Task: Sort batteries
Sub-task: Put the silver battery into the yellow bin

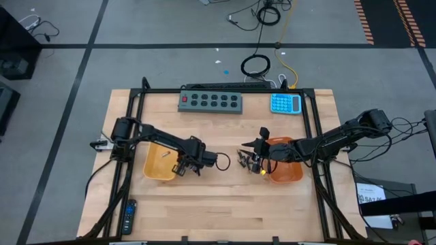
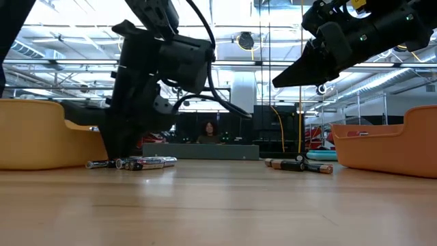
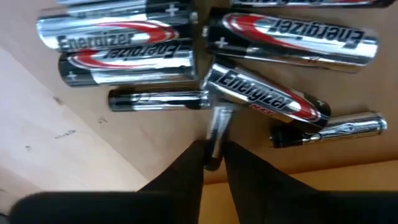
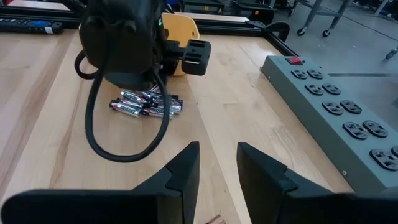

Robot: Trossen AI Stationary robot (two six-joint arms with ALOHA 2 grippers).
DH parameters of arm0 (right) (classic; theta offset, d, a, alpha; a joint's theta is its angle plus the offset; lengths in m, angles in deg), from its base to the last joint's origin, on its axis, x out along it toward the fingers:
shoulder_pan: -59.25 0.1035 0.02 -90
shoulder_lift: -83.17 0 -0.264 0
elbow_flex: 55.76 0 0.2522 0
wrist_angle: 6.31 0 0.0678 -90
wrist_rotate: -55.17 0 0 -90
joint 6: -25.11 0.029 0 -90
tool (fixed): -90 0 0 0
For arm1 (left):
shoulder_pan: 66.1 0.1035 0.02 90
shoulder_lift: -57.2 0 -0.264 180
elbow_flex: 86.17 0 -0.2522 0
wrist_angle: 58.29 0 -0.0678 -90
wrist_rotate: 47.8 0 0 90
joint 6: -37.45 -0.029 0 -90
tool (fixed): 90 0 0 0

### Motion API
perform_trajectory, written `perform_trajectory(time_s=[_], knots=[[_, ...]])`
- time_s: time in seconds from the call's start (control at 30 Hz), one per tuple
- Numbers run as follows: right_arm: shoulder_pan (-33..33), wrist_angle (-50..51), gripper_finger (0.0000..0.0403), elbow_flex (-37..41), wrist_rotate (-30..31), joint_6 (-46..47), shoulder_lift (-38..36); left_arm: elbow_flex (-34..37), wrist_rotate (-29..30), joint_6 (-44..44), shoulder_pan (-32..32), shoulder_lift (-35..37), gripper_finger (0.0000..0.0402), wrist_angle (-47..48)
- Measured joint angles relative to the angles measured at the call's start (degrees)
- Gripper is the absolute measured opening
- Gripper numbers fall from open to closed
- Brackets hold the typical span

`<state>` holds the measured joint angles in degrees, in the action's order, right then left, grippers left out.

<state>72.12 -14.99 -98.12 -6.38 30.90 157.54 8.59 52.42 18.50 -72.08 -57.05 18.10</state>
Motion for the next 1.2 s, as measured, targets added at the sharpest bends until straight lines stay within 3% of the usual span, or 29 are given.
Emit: perform_trajectory(time_s=[0.17,0.4,0.7,0.83,0.93,1.2], knots=[[0.0,0.01,0.0098,0.0,0.02,0.0,0.0,-0.05,-0.35,-1.39,-0.04,-0.42,0.0019,0.18],[0.0,0.01,0.0098,0.0,0.02,0.0,0.0,-2.2,0.33,-0.83,-0.04,-1.02,0.0017,4.97],[0.0,0.04,0.0098,0.0,0.02,0.4,0.0,-11.41,0.7,1.88,-0.17,-0.86,0.0001,14.12],[0.0,0.21,0.0098,0.0,0.02,0.5,0.0,-12.81,-3.71,3.8,-0.04,-0.86,0.0001,15.91],[0.0,0.18,0.0098,0.0,0.02,0.5,0.0,-12.74,-4.41,5.55,-0.05,-0.86,0.0017,15.68],[0.0,0.18,0.0098,0.0,0.02,0.61,0.0,-10.06,-4.22,5.58,-0.96,-0.77,0.0132,12.32]])
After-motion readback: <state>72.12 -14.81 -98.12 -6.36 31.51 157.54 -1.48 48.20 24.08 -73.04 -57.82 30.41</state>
